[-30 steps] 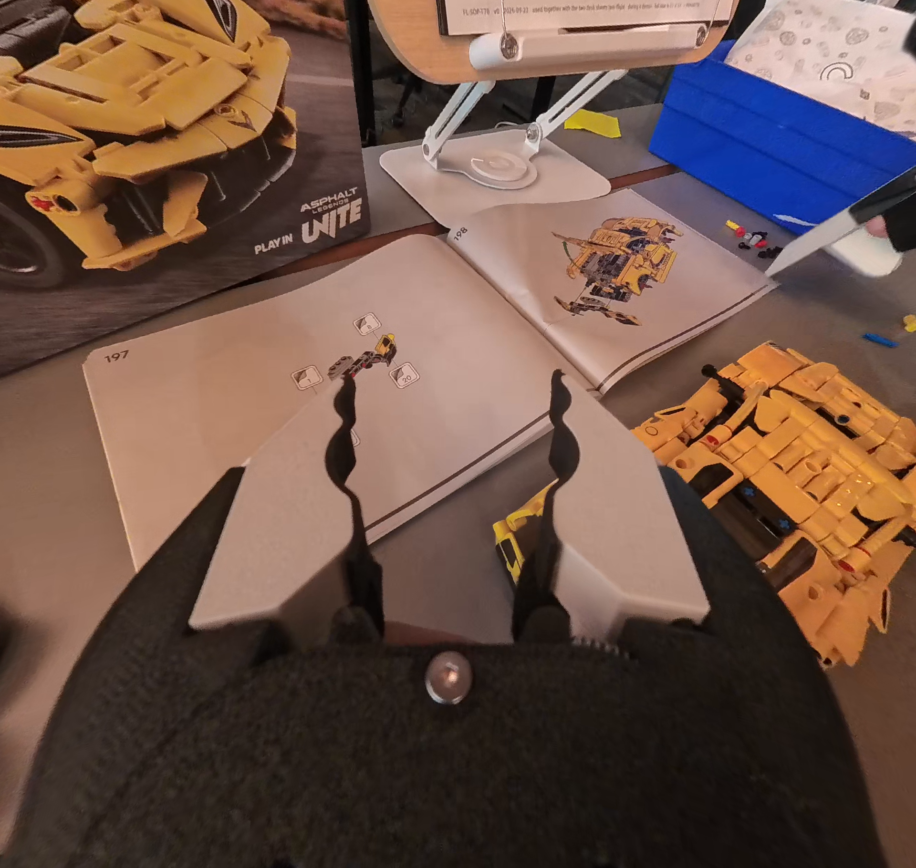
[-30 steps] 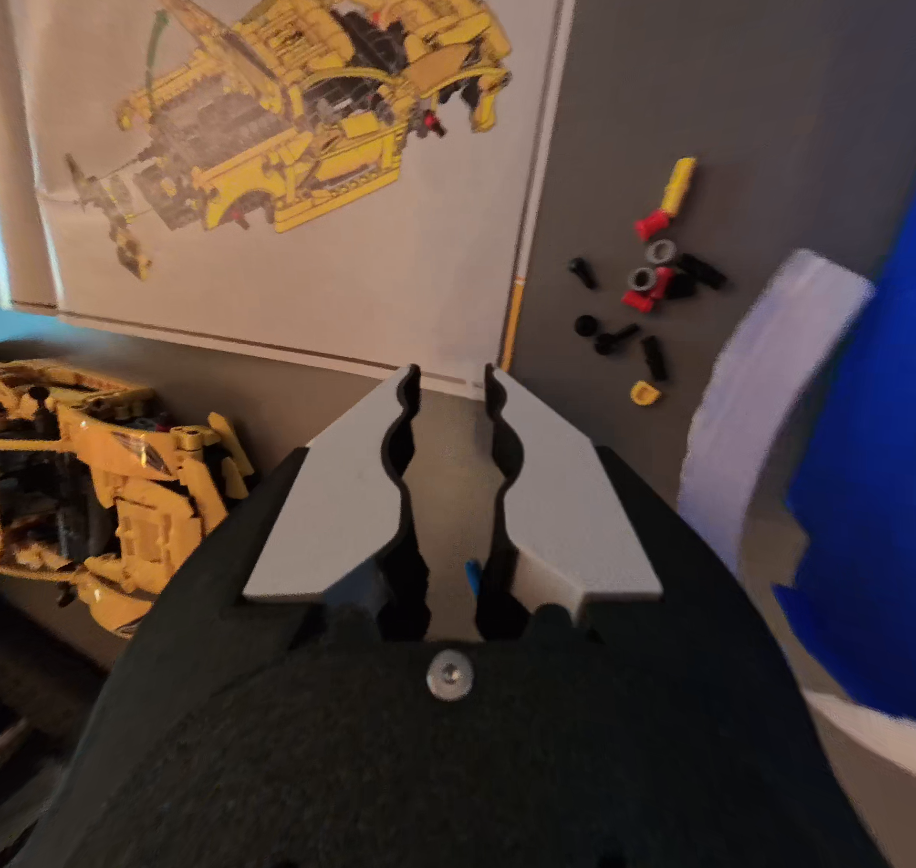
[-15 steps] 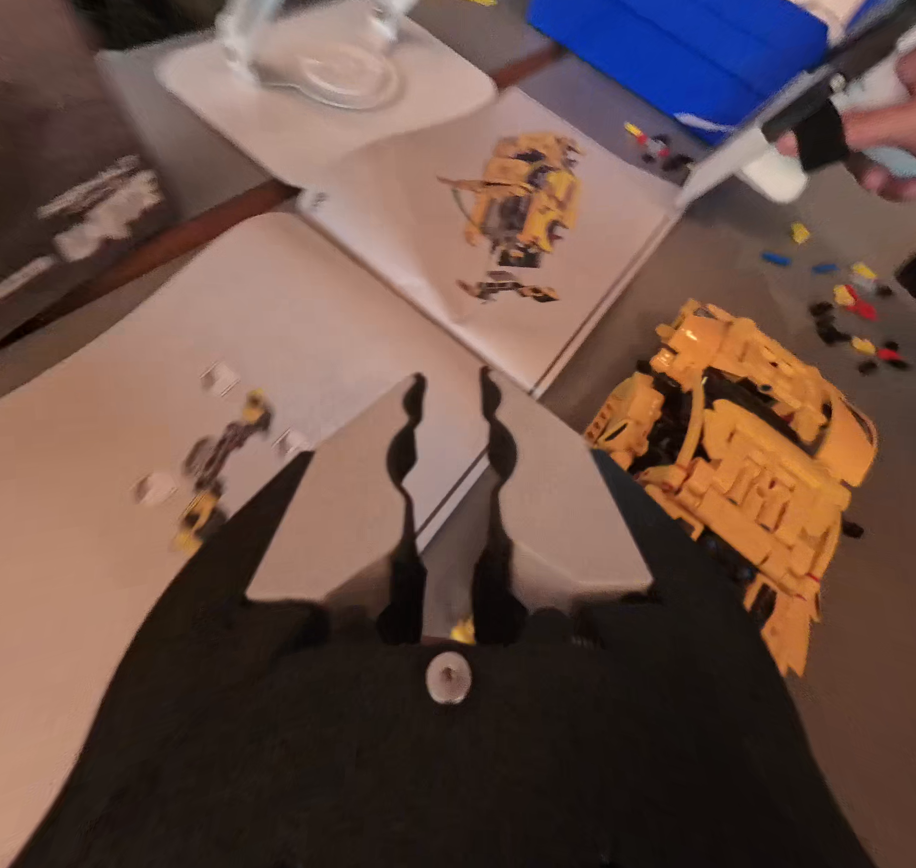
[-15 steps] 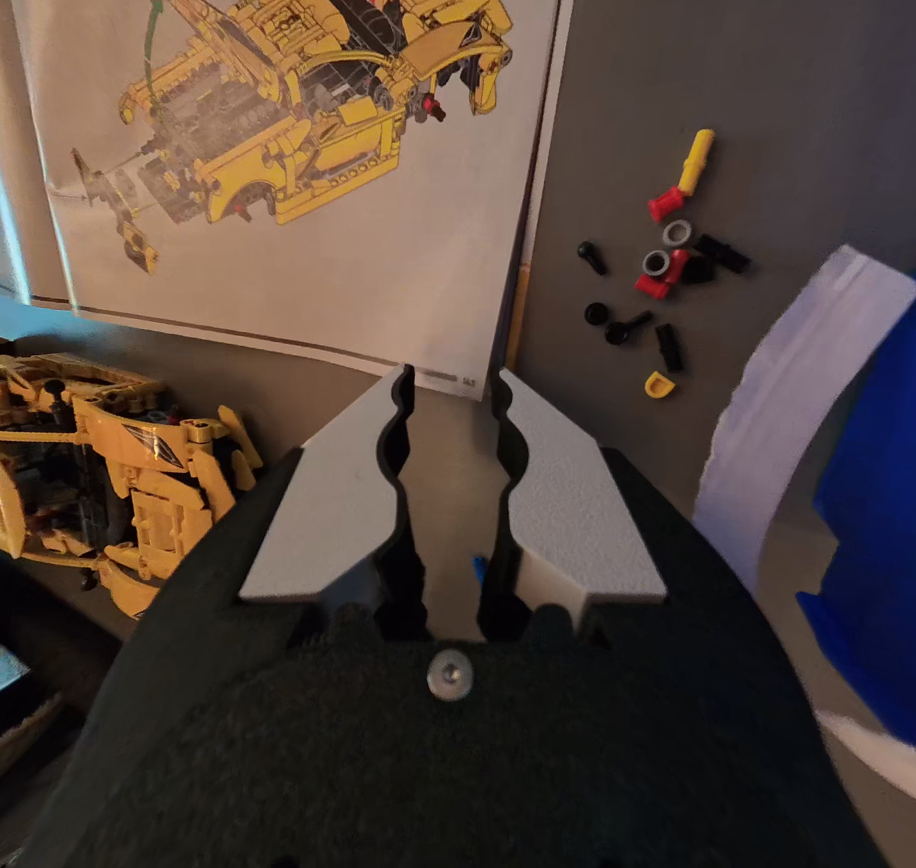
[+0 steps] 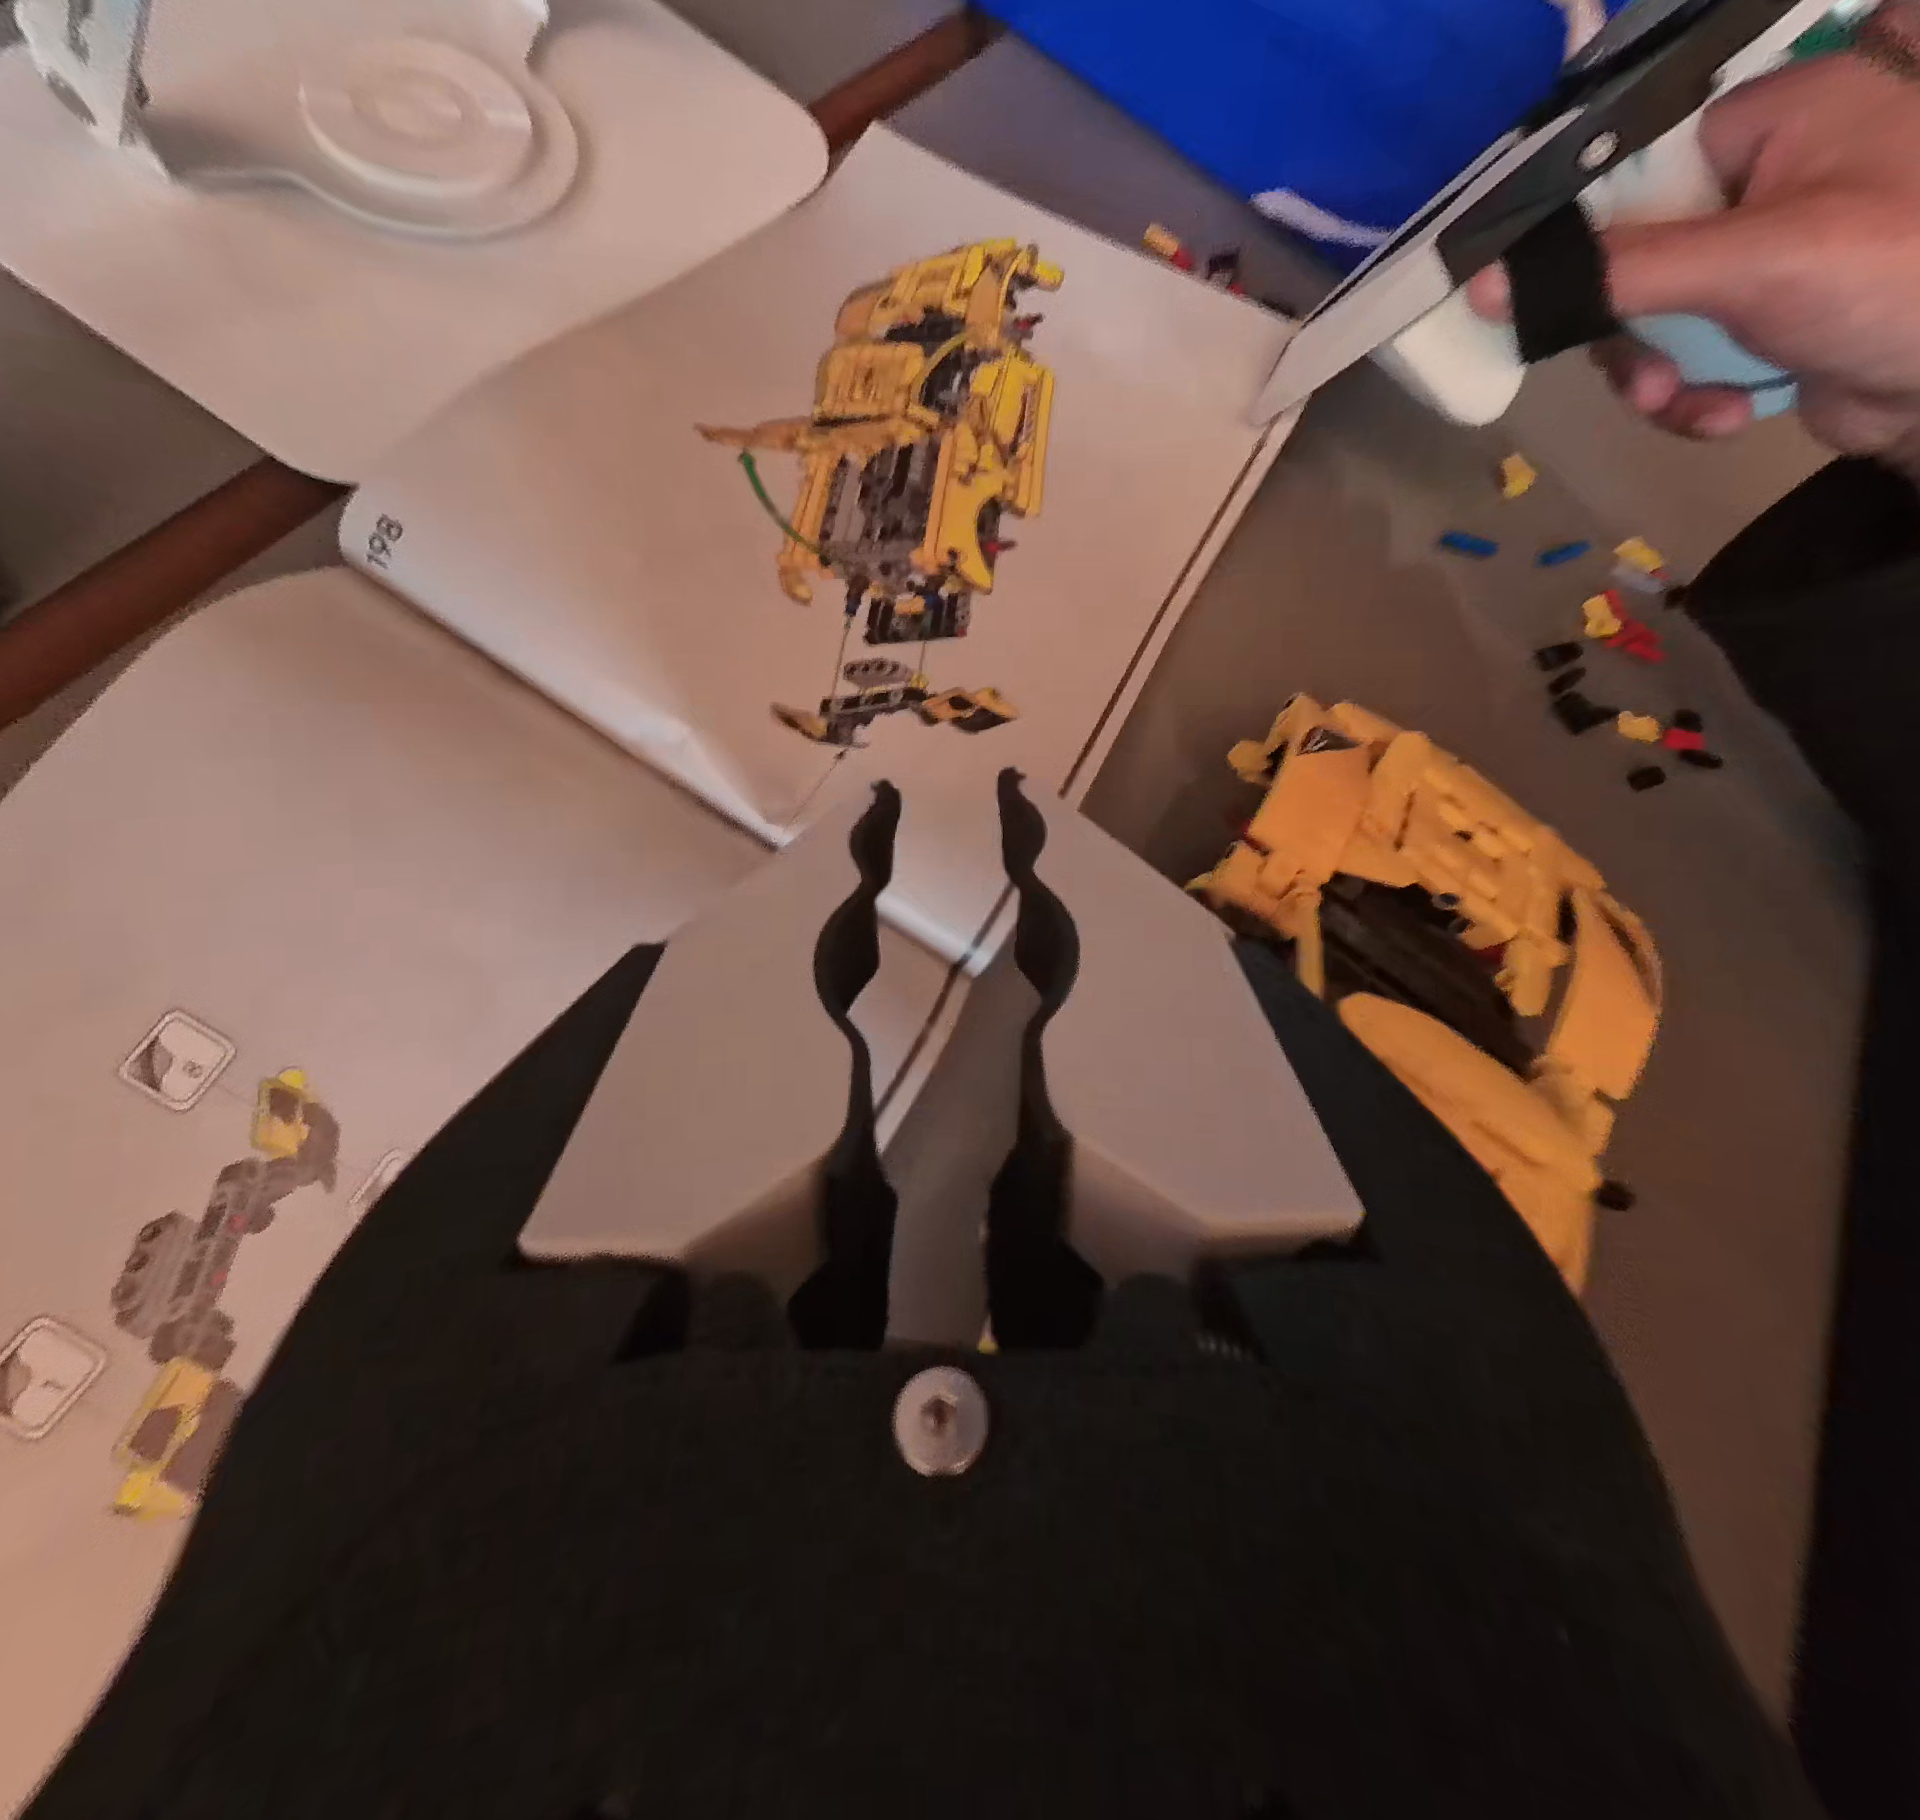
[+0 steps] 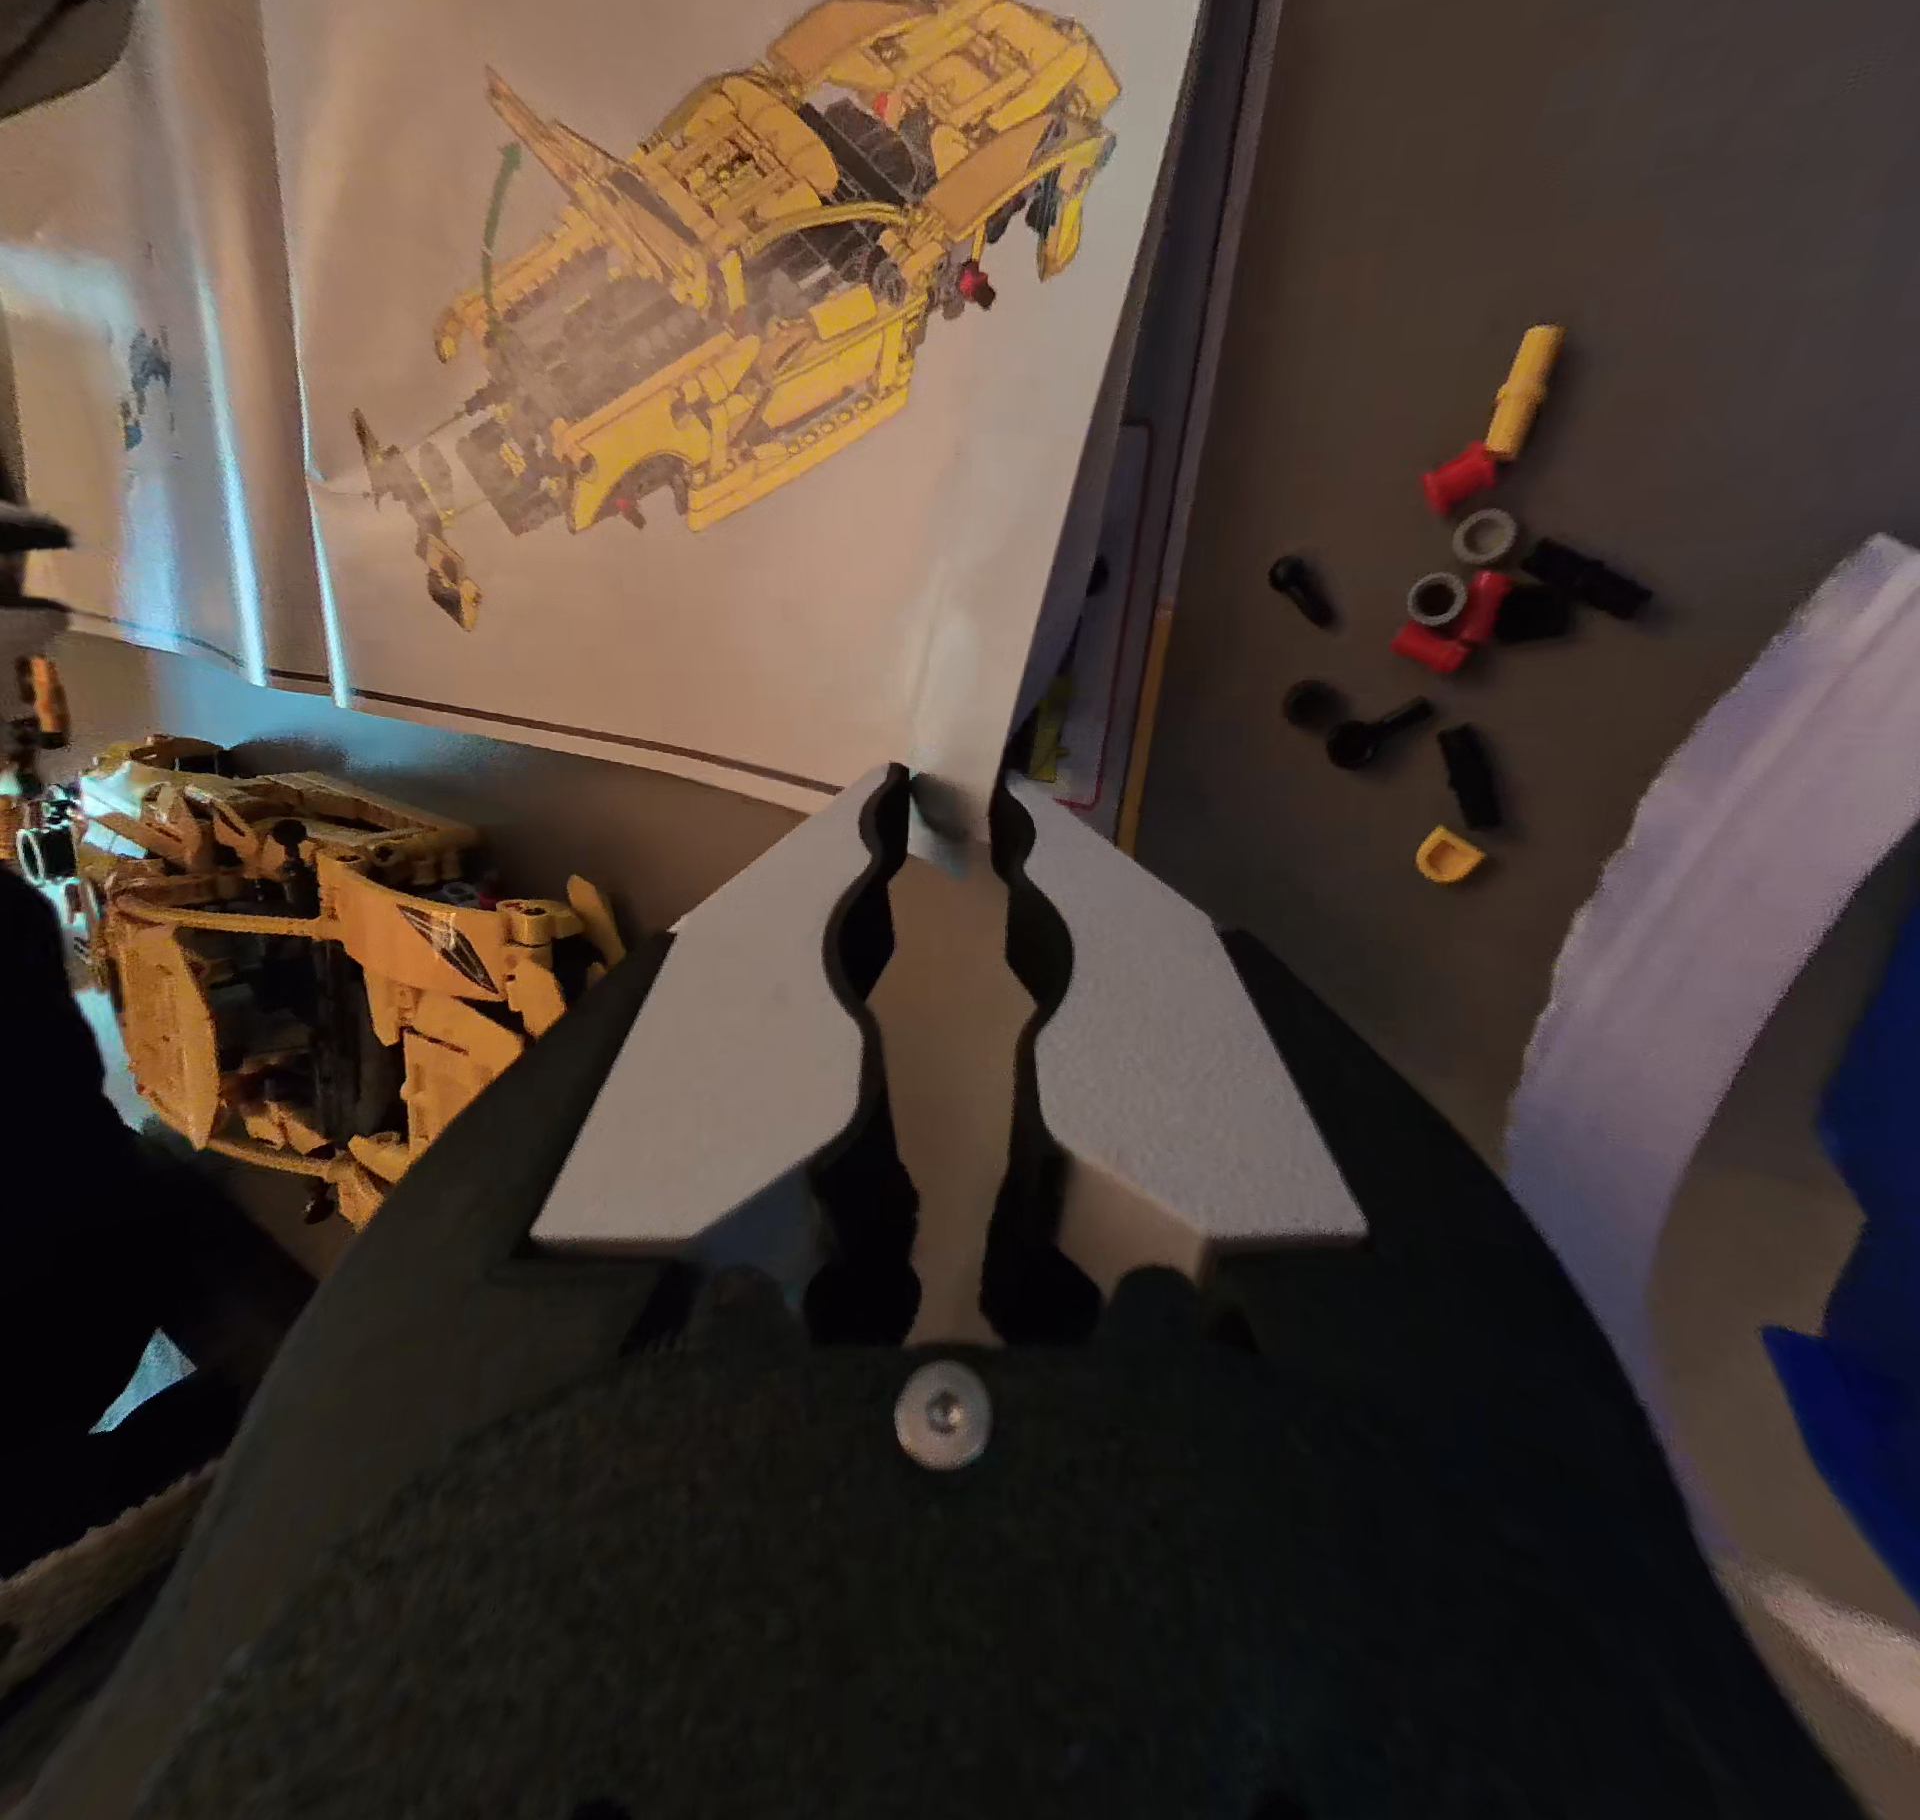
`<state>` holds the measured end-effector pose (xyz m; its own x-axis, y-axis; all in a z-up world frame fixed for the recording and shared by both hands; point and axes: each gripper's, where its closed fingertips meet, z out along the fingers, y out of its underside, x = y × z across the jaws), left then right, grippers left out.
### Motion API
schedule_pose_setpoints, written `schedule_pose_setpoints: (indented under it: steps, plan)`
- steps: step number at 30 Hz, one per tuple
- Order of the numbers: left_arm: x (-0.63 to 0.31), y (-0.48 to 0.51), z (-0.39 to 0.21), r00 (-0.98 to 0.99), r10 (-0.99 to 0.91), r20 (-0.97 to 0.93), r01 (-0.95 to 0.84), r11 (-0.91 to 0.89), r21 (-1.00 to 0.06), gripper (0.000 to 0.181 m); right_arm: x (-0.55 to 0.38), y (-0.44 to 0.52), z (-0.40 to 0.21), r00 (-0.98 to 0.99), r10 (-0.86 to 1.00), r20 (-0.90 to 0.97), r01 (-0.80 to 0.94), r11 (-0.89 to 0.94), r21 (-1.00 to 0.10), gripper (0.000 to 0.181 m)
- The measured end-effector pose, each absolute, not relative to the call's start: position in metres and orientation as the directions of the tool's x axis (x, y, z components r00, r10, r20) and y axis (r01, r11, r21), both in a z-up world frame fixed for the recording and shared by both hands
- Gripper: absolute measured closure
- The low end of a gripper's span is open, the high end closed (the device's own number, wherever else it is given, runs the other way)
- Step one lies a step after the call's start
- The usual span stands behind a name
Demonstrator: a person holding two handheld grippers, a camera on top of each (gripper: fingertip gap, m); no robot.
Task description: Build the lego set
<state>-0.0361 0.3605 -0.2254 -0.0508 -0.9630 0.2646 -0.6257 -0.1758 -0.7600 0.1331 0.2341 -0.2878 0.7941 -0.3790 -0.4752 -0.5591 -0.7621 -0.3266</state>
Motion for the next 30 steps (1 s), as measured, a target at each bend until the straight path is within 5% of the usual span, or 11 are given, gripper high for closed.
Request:
schedule_pose_setpoints:
  steps: [13, 18, 30]
  plan:
    - [-0.035, 0.355, -0.198, -0.067, -0.956, 0.284, -0.569, -0.197, -0.798, 0.159, 0.141, 0.230, -0.287, 0.794, -0.396, -0.461, -0.570, -0.750, -0.335, 0.165]
    - [-0.035, 0.352, -0.198, -0.064, -0.950, 0.306, -0.575, -0.215, -0.789, 0.158, 0.143, 0.228, -0.285, 0.817, -0.396, -0.420, -0.547, -0.763, -0.344, 0.177]
    - [-0.017, 0.340, -0.186, -0.053, -0.764, 0.643, -0.485, -0.543, -0.685, 0.129, 0.008, 0.297, -0.222, 0.943, 0.190, -0.274, -0.022, -0.783, -0.621, 0.181]
